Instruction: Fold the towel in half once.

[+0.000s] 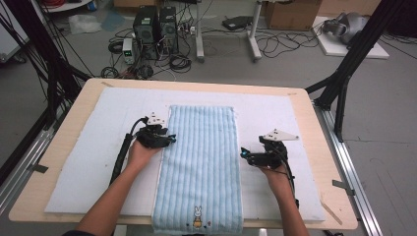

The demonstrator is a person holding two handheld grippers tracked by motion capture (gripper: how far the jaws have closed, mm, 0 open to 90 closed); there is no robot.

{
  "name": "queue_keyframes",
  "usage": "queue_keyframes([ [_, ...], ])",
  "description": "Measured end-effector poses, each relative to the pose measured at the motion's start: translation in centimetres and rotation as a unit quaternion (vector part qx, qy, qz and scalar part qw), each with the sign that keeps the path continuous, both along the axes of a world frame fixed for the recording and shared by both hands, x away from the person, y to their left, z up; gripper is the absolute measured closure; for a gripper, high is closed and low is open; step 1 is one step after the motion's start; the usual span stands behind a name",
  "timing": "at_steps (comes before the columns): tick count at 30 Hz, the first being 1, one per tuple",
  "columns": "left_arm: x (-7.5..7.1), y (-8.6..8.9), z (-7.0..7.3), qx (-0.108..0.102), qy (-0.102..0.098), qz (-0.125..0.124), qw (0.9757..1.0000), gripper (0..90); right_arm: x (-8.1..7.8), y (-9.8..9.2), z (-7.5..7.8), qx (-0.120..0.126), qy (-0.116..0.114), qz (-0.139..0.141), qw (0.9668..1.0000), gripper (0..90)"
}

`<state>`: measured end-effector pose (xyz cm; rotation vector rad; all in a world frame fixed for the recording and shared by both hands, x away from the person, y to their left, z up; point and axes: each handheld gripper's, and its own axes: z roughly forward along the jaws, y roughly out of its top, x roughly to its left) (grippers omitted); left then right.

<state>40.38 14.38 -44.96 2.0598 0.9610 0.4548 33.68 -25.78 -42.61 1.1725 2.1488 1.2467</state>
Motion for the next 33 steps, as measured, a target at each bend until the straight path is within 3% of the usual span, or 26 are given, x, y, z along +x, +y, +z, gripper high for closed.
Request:
queue_keyframes([
  [3, -0.3, -0.5, 0.1, 0.009, -0.005, -0.018, 0.9998, 79.4, 0.4, 0.4, -0.1, -0.003, 0.004, 0.005, 1.0, 16.4],
  [5, -0.3, -0.7, 0.2, 0.011, -0.003, -0.015, 0.9998, 84.4, 0.8, 0.8, -0.1, -0.004, 0.012, 0.01, 0.9999, 19.4],
  [9, -0.1, -0.4, 0.2, -0.008, 0.012, -0.008, 0.9999, 86.0, 2.2, 1.7, -0.3, -0.007, 0.028, 0.021, 0.9994, 29.2],
  [11, 0.1, -0.2, 0.1, -0.028, 0.024, -0.002, 0.9993, 86.3, 3.1, 2.5, -0.4, -0.012, 0.031, 0.022, 0.9992, 31.3],
  [16, 0.3, 0.2, 0.0, -0.05, 0.031, 0.004, 0.9983, 86.4, 5.6, 4.6, -0.9, -0.055, 0.038, 0.01, 0.9977, 19.9],
  [19, 0.4, 0.4, 0.0, -0.072, 0.036, 0.012, 0.9966, 86.4, 7.0, 5.4, -1.5, -0.067, 0.056, 0.003, 0.9962, 20.1],
  [23, 0.5, 0.7, -0.1, -0.083, 0.043, 0.013, 0.9956, 86.5, 7.7, 6.1, -1.9, -0.083, 0.075, 0.011, 0.9937, 41.2],
  [25, 0.6, 0.7, -0.2, -0.084, 0.045, 0.014, 0.9954, 86.5, 7.8, 6.1, -1.7, -0.081, 0.075, 0.008, 0.9939, 60.1],
  [27, 0.7, 0.8, -0.2, -0.087, 0.046, 0.015, 0.995, 86.6, 7.8, 6.2, -1.7, -0.079, 0.075, 0.022, 0.9938, 76.1],
  [29, 0.8, 0.9, -0.2, -0.092, 0.041, 0.021, 0.9947, 86.7, 7.8, 6.4, -1.6, -0.079, 0.078, 0.026, 0.9934, 82.1],
  [33, 1.7, 1.1, 0.0, -0.114, 0.043, 0.038, 0.9918, 86.7, 8.4, 6.2, -1.7, -0.082, 0.059, 0.011, 0.9948, 83.7],
])
